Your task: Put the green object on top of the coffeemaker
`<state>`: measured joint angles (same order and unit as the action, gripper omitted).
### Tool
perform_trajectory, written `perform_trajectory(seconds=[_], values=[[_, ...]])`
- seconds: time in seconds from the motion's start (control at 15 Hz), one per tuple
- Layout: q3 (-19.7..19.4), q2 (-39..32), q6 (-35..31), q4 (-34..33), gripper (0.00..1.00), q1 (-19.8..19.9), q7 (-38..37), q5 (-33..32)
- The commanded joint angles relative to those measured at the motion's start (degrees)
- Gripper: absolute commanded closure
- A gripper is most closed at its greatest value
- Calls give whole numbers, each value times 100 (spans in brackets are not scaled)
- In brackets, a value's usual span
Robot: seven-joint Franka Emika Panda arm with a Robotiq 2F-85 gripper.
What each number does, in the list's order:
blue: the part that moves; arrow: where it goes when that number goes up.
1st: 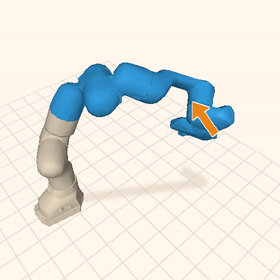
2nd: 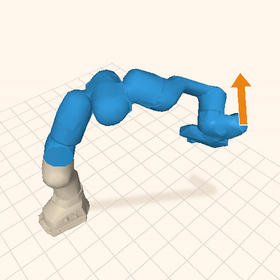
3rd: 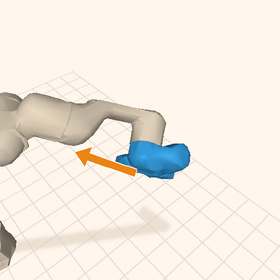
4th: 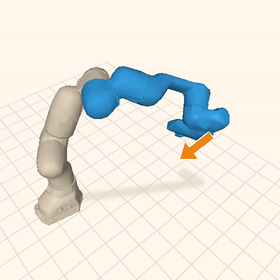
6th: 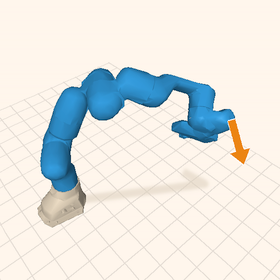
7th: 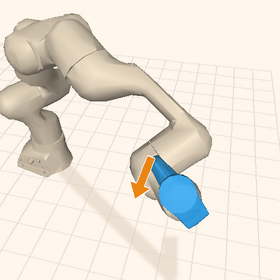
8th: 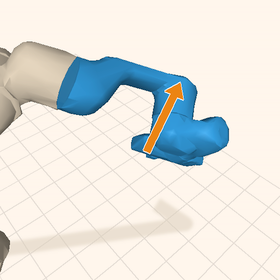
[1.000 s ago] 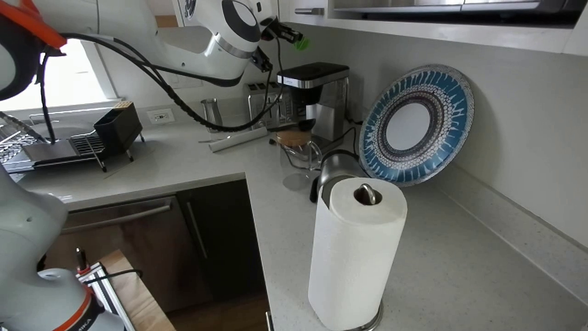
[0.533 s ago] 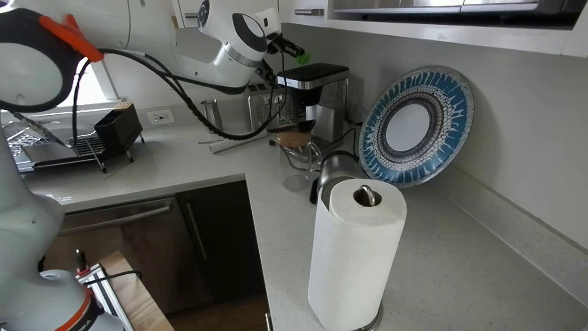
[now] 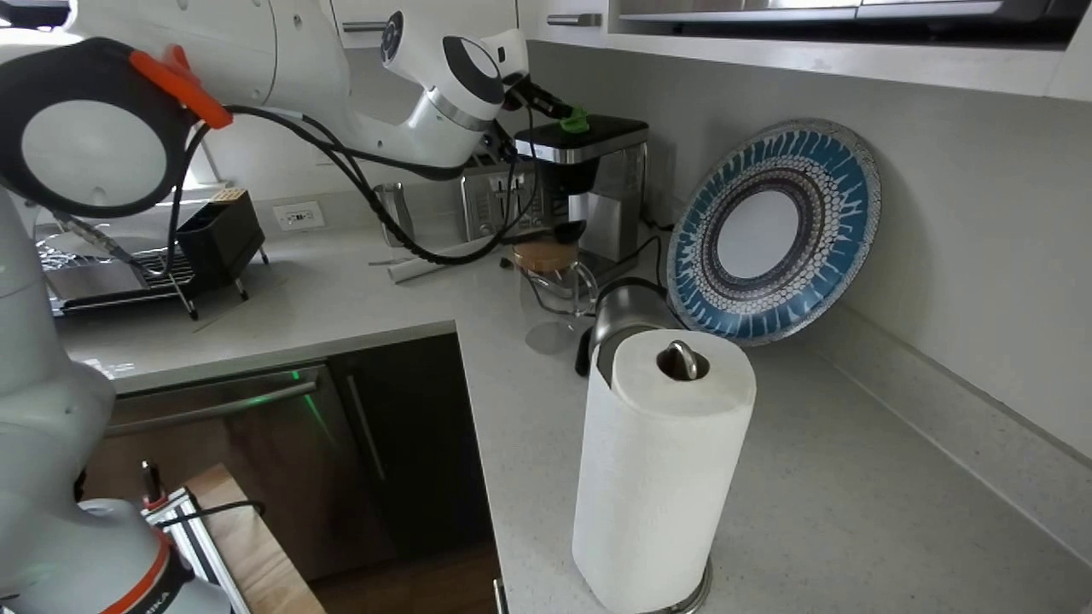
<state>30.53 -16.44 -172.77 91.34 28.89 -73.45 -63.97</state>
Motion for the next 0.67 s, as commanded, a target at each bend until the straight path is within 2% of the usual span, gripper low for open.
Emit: perform_trajectory(seconds=[0.0,0.27,0.6], values=[[-97,-114,143,-157,31,-138,-169,-158],[-55,50,79,-50,1,-134,-59,-115],[121,533,371,339,0,-101,314,30]])
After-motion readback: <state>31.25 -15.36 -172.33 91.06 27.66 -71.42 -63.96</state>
